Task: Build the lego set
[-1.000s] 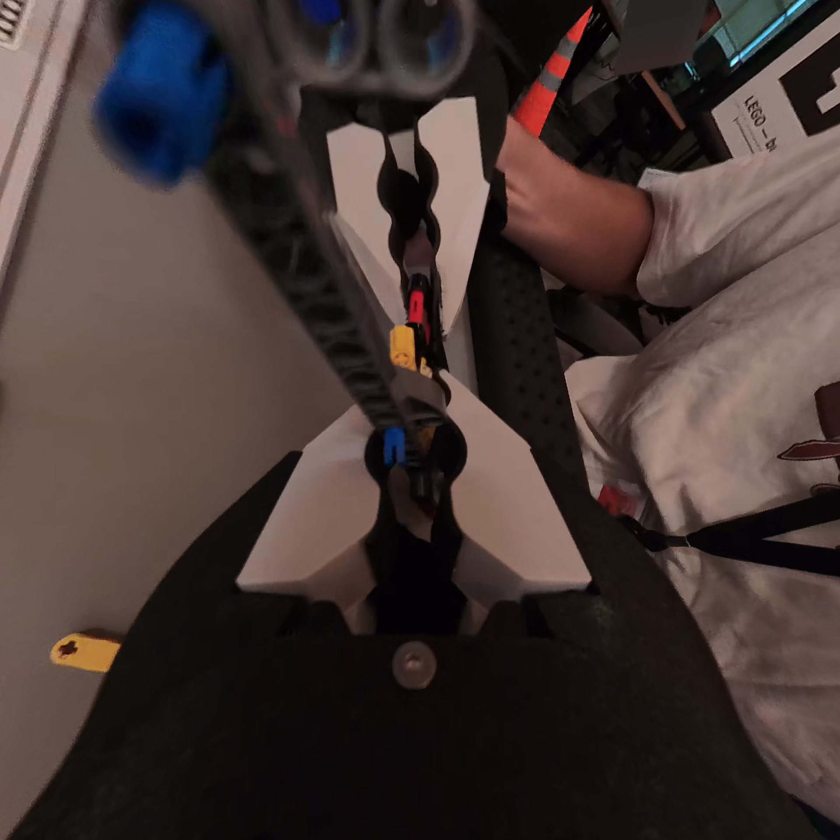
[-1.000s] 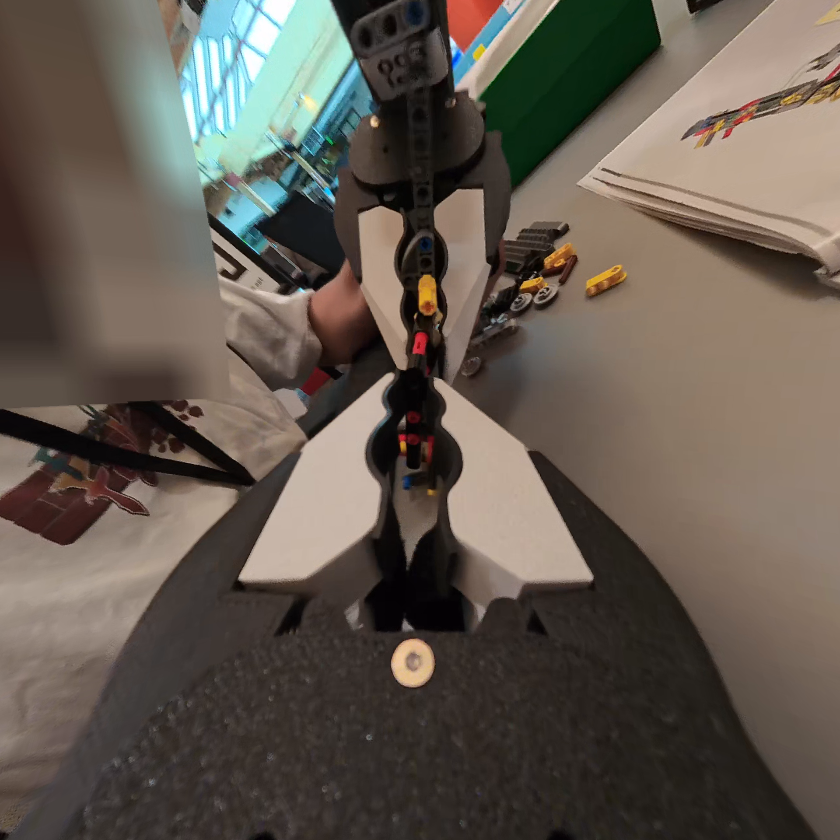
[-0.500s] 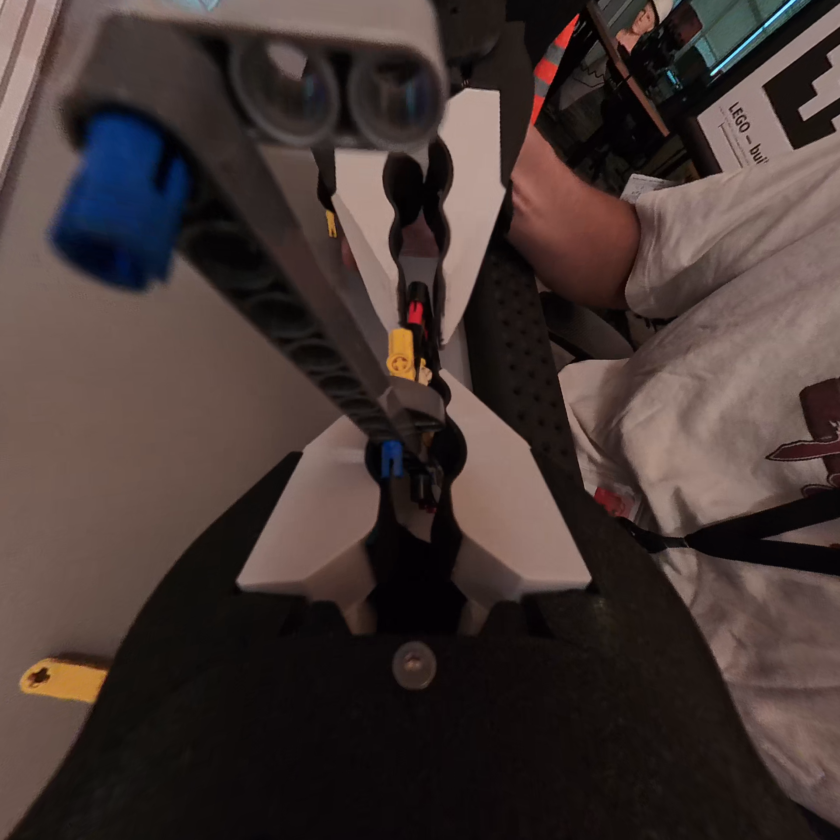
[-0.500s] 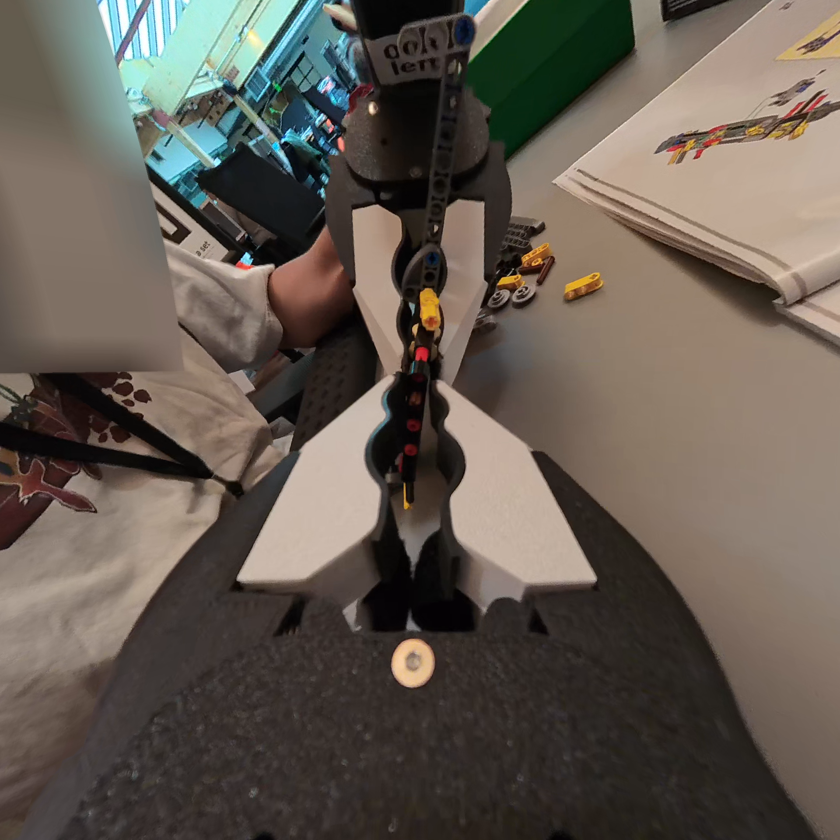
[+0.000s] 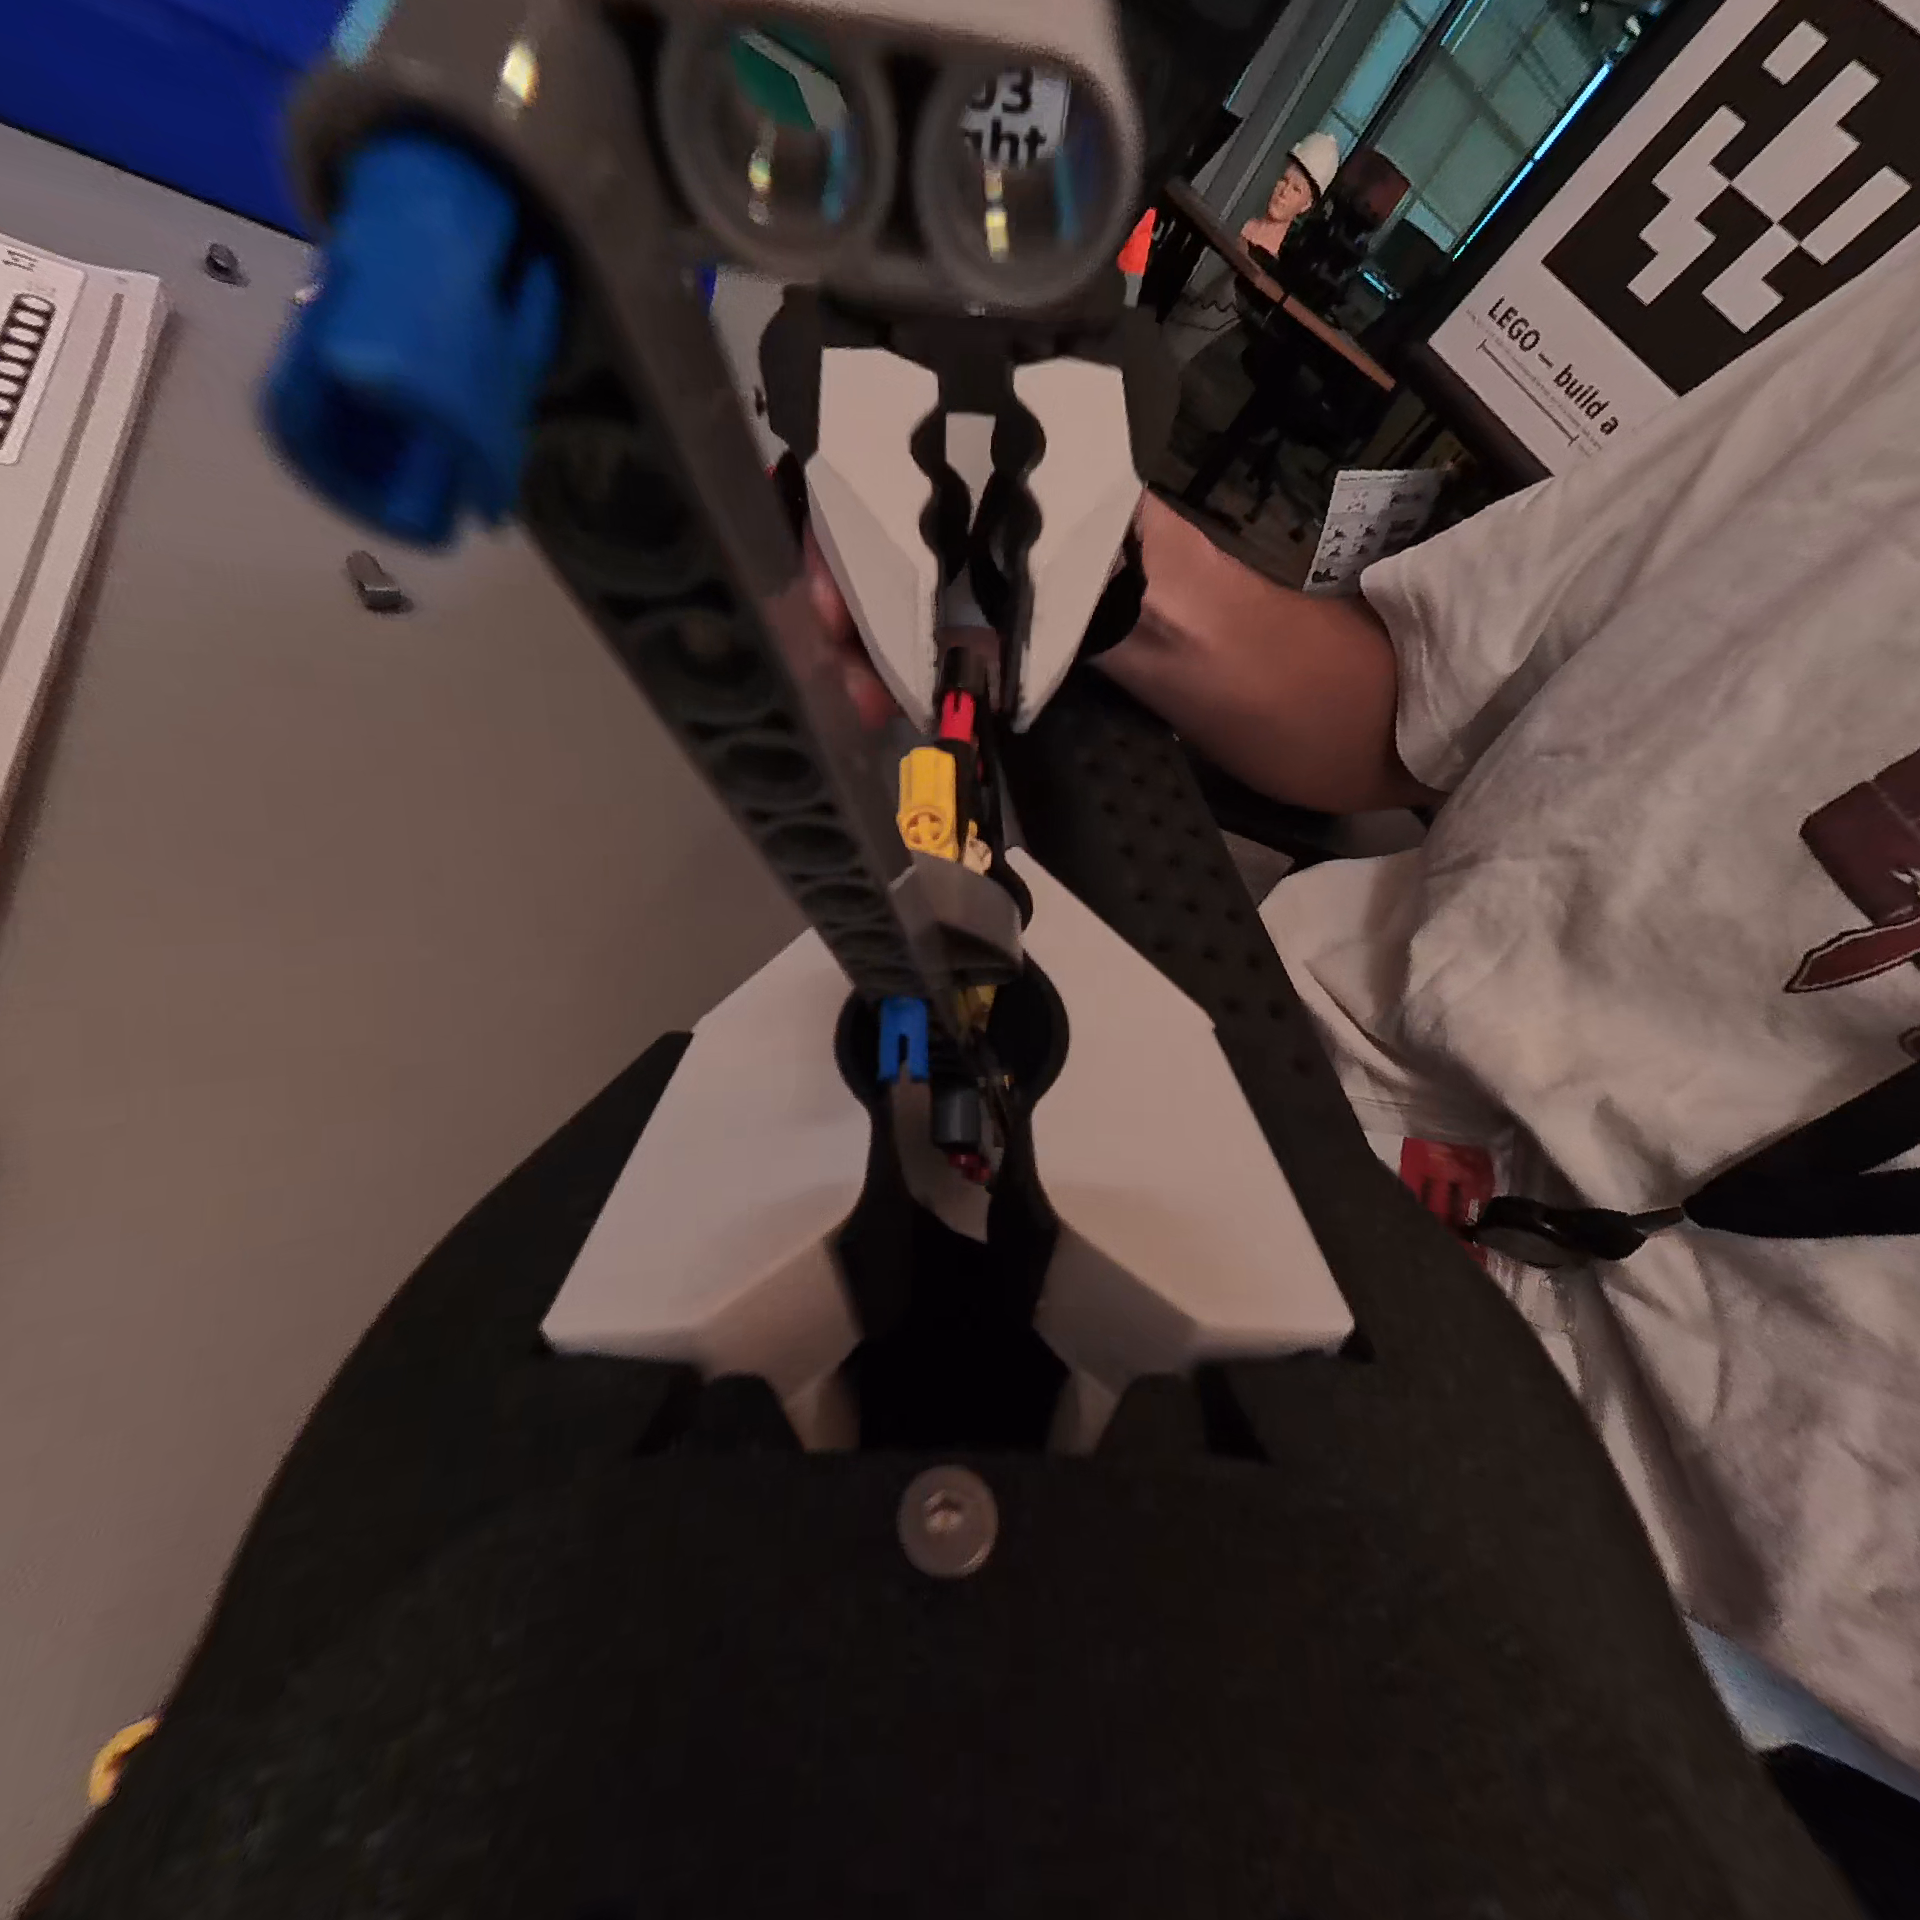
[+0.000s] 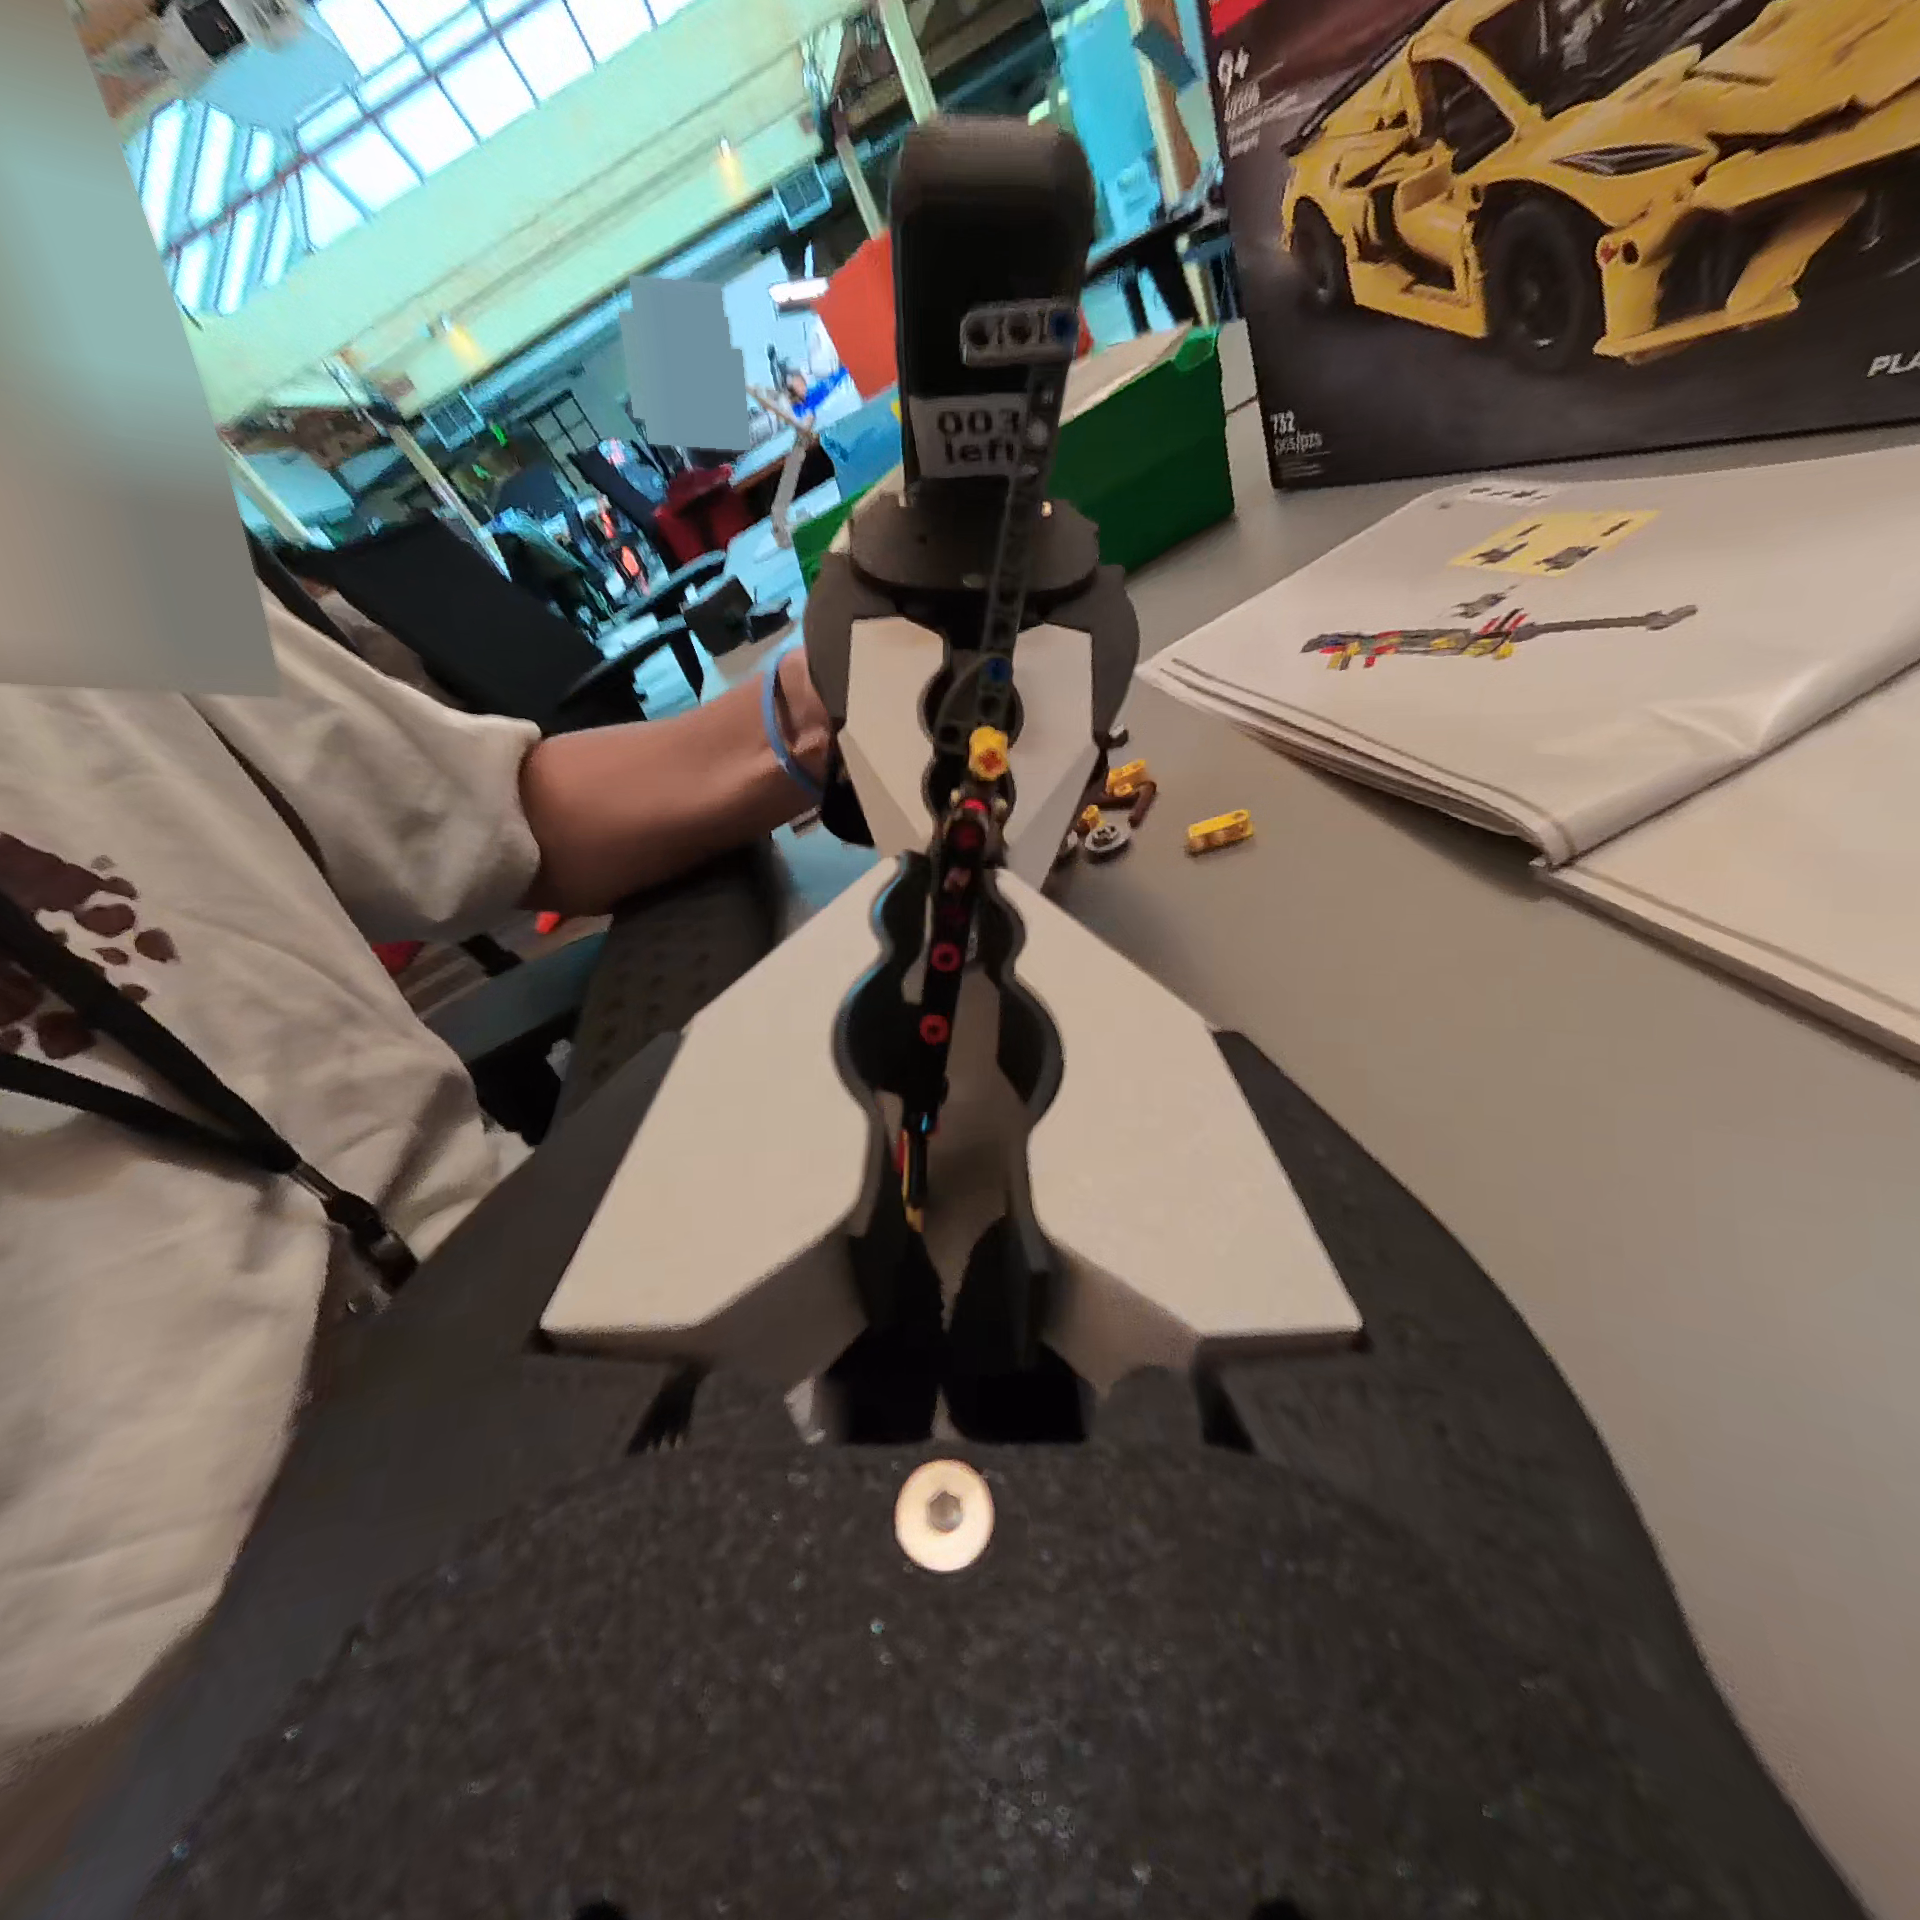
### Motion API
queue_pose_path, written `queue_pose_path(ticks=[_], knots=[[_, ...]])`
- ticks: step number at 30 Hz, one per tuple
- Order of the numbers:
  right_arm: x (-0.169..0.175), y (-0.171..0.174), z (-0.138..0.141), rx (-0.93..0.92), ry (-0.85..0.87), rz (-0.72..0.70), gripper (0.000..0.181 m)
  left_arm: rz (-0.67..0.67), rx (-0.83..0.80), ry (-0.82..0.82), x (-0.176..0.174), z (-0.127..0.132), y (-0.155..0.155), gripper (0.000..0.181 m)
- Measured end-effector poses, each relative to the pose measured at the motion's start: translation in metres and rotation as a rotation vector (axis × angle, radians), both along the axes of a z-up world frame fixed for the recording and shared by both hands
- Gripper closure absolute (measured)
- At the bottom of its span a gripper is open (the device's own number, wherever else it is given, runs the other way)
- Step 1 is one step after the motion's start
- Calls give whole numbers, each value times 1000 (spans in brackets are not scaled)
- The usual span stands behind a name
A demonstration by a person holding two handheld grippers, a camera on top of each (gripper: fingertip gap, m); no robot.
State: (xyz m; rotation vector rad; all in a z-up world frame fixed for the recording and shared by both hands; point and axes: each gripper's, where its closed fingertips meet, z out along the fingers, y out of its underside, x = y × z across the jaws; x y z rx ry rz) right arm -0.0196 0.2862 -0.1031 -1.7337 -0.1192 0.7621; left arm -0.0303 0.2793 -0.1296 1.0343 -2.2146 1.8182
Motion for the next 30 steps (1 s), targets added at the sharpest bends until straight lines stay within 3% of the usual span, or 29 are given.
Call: queue_pose_path(ticks=[11, 25, 30], knots=[[-3, -2, -9, -52, 39, 29, 175, 5, 109, -53, 1, -3, -1, 175], [-29, -15, -9, -71, 107, 242, 174, -182, 95, -34, -25, -4, -13, 175], [-14, -9, -11, -82, 65, 148, 175, -102, 61, -13, -11, -4, -8, 175]])
